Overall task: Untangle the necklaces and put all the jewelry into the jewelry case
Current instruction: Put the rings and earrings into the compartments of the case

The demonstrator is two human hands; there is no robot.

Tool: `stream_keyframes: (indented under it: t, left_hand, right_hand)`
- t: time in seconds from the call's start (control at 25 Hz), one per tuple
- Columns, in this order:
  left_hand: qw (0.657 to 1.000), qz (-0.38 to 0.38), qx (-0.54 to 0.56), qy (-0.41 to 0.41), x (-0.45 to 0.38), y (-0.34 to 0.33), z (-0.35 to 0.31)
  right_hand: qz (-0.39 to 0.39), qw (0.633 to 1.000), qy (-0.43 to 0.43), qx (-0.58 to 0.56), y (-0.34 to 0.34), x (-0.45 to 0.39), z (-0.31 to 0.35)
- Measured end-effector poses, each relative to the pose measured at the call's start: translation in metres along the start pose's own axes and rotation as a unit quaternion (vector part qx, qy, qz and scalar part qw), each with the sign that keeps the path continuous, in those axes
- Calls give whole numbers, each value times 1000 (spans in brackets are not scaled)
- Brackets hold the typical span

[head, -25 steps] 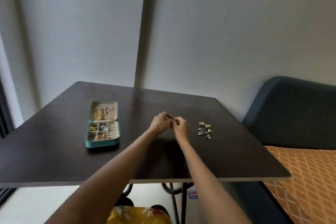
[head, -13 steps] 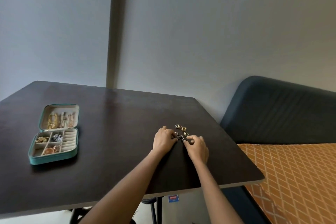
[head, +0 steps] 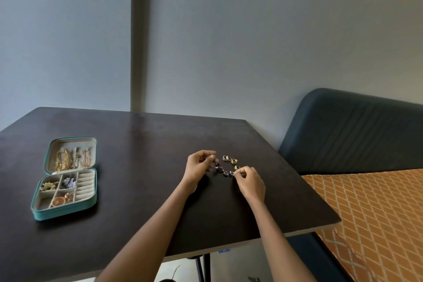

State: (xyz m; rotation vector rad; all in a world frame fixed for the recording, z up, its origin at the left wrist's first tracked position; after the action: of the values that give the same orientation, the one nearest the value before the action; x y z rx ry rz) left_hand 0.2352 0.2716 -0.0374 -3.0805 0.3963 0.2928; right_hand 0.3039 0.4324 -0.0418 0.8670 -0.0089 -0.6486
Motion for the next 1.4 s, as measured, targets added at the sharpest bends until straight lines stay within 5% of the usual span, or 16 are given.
stream_keyframes:
  t: [0.2, 0.36, 0.52, 0.72, 0.88, 1.04, 1.4]
  left_hand:
    - [998, 8, 65, 20, 2, 7, -2]
    - [995, 20, 87, 43, 2, 10, -2]
    - [993, 40, 102, 48, 0, 11, 0]
    - [989, 51, 128, 52, -2, 14, 2]
    - [979, 1, 195, 53, -4, 19, 2]
    - [989, -9, 137, 48, -4, 18, 6]
    - [999, 11, 35, 16, 9, 19, 0]
  right_hand:
    - [-2, 999, 32, -17, 1, 5, 5]
    - [-10, 987, 158, -38, -3, 6, 19]
    - [52, 965, 244, 81, -21, 6, 41]
    - [48, 955, 252, 151, -32, -4, 65]
    - [103, 980, 162, -51, -31, -12, 61]
    - [158, 934, 88, -308, -24, -1, 68]
    - [128, 918, 59, -372, -15, 1, 69]
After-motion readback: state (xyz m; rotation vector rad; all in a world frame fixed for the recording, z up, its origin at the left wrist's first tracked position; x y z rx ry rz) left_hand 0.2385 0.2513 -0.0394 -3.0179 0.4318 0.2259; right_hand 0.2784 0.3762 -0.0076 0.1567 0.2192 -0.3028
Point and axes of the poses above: each hand's wrist, its own x-axis away from the middle knuckle, its own y-axis out of the back of the hand, z = x × y, the point moved 3 cm from there along -x, towards the middle knuckle, and after that the axes turned 8 degrees about -x, right-handed, at the moved point
